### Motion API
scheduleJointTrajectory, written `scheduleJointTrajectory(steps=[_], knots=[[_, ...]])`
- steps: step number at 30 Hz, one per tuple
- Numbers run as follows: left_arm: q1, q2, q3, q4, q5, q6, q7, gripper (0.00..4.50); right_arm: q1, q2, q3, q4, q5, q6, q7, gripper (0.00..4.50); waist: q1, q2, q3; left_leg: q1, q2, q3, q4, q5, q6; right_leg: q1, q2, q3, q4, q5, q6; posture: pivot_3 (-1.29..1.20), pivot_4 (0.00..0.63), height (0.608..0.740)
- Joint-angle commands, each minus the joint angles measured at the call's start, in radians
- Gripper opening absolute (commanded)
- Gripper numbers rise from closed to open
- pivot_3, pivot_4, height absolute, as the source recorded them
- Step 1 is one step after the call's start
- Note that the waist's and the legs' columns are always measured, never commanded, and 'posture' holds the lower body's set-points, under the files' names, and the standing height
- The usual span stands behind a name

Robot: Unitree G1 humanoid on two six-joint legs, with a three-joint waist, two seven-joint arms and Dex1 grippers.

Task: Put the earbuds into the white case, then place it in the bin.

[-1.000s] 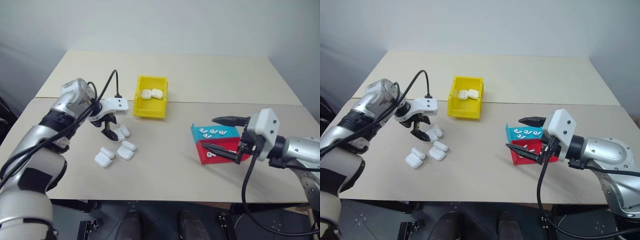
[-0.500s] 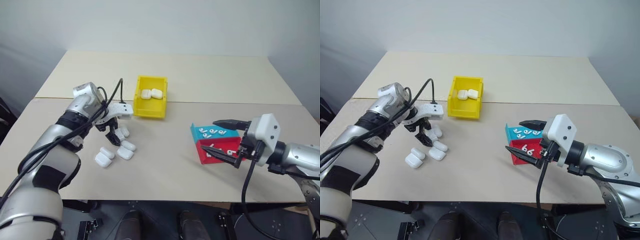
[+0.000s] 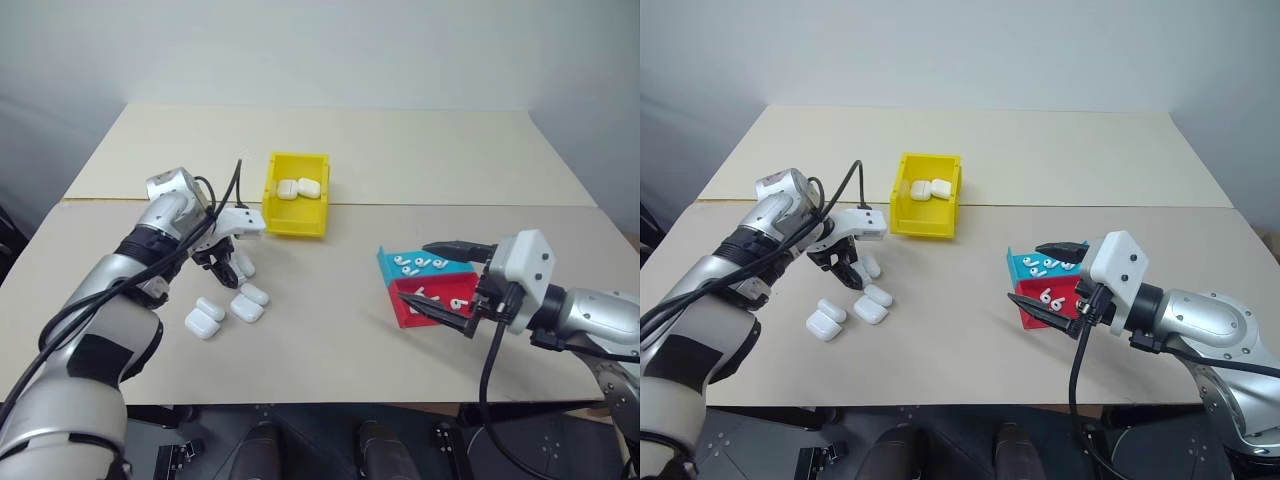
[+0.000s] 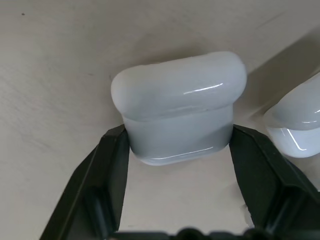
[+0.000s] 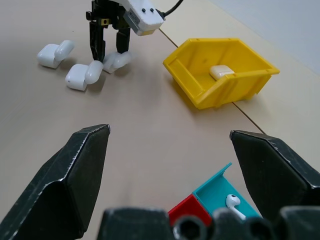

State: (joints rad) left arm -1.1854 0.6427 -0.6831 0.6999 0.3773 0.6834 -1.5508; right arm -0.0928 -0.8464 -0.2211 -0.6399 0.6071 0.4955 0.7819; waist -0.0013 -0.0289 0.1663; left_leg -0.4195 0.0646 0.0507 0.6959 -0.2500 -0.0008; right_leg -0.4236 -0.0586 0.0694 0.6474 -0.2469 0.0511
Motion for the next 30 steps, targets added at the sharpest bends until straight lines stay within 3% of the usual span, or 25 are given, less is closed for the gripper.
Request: scheduleJointTrajectory(steps=[1,9,15,18,21,25,30], knots=[[0.036,0.026,0.036,-0.047,-0.009,0.034,-0.001,2.76,-0.009,0.002,-0.017,-0.017,-0.003,-0.016,-0.002,4.50,-0.001,0.000,0.000,0.000,0.000,0.000,0.000,0.000,0.000,0.000,0.000,0.000,0.000,0.000,0.000,0.00,0.150,0.740],[0.156,0.153,0.249,-0.211,-0.100,0.054,0.103,2.76,-0.026,0.007,-0.008,0.014,-0.006,-0.030,0.016,4.50,-0.015,0.000,0.000,0.000,0.000,0.000,0.000,0.000,0.000,0.000,0.000,0.000,0.001,0.000,0.000,0.00,0.150,0.740],[0.271,0.234,0.569,-0.293,-0.324,-0.093,0.186,2.76,-0.053,0.014,0.008,0.048,-0.016,-0.042,0.033,4.50,-0.009,0.000,0.000,0.000,0.001,0.000,0.000,0.000,0.000,-0.001,0.000,0.000,0.001,0.000,0.000,0.00,0.150,0.740],[0.372,0.164,0.824,-0.375,-0.521,-0.181,0.264,2.76,-0.080,0.017,0.010,0.068,-0.011,-0.038,0.041,4.50,0.000,0.000,0.000,0.000,0.000,0.000,0.001,0.000,0.000,0.000,-0.001,-0.001,0.001,0.000,0.000,0.00,0.150,0.740],[0.433,0.073,0.963,-0.497,-0.688,-0.156,0.314,2.76,-0.111,0.011,0.012,0.089,-0.012,-0.036,0.056,4.50,0.010,0.000,0.000,0.000,0.001,0.000,0.002,0.000,0.000,0.000,-0.001,-0.002,0.002,0.000,0.000,0.00,0.150,0.740],[0.459,-0.003,1.008,-0.608,-0.902,-0.062,0.271,2.76,-0.148,-0.004,0.000,0.118,-0.004,-0.029,0.085,4.50,0.013,0.000,0.000,-0.001,0.001,-0.001,0.004,0.000,0.000,0.001,-0.001,-0.002,0.003,0.001,0.001,0.00,0.150,0.740],[0.498,-0.098,0.928,-0.757,-1.011,-0.121,0.238,2.76,-0.192,-0.041,-0.003,0.178,-0.016,-0.027,0.131,4.50,0.011,0.000,0.000,0.000,0.000,0.000,0.004,0.000,0.000,0.002,-0.001,-0.002,0.002,0.001,0.001,0.00,0.150,0.740]])
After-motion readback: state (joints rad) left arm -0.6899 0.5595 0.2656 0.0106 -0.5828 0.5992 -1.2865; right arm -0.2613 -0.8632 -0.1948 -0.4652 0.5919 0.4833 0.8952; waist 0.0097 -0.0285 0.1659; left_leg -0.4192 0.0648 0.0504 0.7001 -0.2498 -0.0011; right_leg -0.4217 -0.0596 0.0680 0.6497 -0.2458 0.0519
